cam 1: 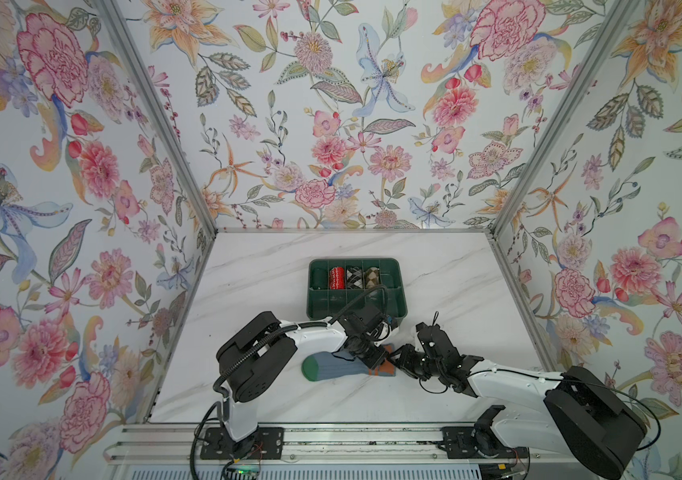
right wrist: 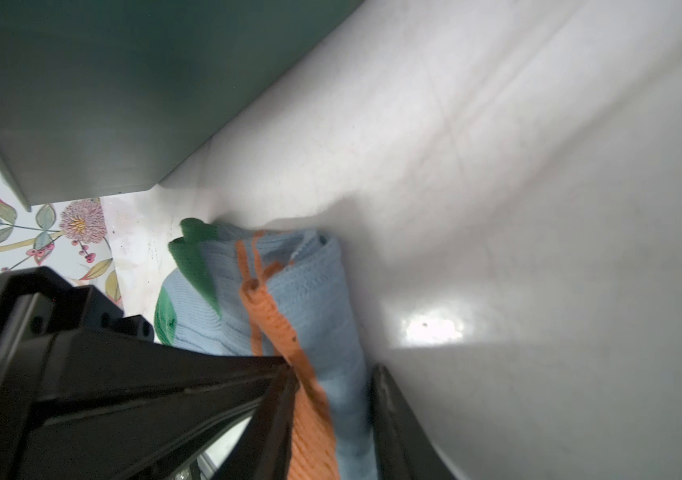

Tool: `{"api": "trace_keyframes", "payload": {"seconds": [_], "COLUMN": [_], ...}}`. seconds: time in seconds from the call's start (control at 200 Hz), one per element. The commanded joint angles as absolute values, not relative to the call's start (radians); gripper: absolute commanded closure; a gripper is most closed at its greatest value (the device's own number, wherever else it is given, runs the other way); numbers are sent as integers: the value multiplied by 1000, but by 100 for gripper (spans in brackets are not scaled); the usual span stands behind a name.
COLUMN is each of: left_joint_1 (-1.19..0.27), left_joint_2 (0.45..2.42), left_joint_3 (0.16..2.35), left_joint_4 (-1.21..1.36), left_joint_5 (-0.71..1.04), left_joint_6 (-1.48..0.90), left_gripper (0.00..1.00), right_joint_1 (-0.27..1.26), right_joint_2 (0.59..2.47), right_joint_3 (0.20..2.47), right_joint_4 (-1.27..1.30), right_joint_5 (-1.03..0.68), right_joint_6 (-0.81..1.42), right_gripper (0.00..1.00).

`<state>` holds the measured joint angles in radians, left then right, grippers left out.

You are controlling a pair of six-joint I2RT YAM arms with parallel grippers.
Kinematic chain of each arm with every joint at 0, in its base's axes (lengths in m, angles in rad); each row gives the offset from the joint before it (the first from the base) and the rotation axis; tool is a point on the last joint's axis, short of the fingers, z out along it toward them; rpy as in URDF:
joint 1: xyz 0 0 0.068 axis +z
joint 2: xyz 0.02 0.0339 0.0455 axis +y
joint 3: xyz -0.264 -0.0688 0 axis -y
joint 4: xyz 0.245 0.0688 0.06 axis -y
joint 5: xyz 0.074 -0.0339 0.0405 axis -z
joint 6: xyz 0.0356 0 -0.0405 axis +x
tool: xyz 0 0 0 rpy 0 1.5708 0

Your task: Roll the socks

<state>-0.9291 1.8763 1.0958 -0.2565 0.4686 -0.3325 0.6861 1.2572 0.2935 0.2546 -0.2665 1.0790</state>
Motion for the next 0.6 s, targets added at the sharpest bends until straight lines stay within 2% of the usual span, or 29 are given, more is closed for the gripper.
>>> {"api": "trace_keyframes", "payload": {"seconds": [0.0, 0.295, 0.596], "left_joint_1": [-921, -916, -910], "left_joint_2": [1936, 1941, 1941], "left_joint_3": [1083, 1081, 1070], "left_joint_4": [-316, -307, -287], "left_joint_5": [457, 472, 486], "left_joint_6": [-326, -330, -341], "left_gripper": [100, 100, 100], "right_joint_1": [689, 683, 683], "right_joint_2": [1264, 1222, 1281], "right_joint_3": [224, 163, 142], "right_joint_4": [241, 278, 385], "right_joint_5": [-278, -290, -316], "right_joint_6": [1119, 1134, 1152], "right_gripper": [65, 65, 66]}}
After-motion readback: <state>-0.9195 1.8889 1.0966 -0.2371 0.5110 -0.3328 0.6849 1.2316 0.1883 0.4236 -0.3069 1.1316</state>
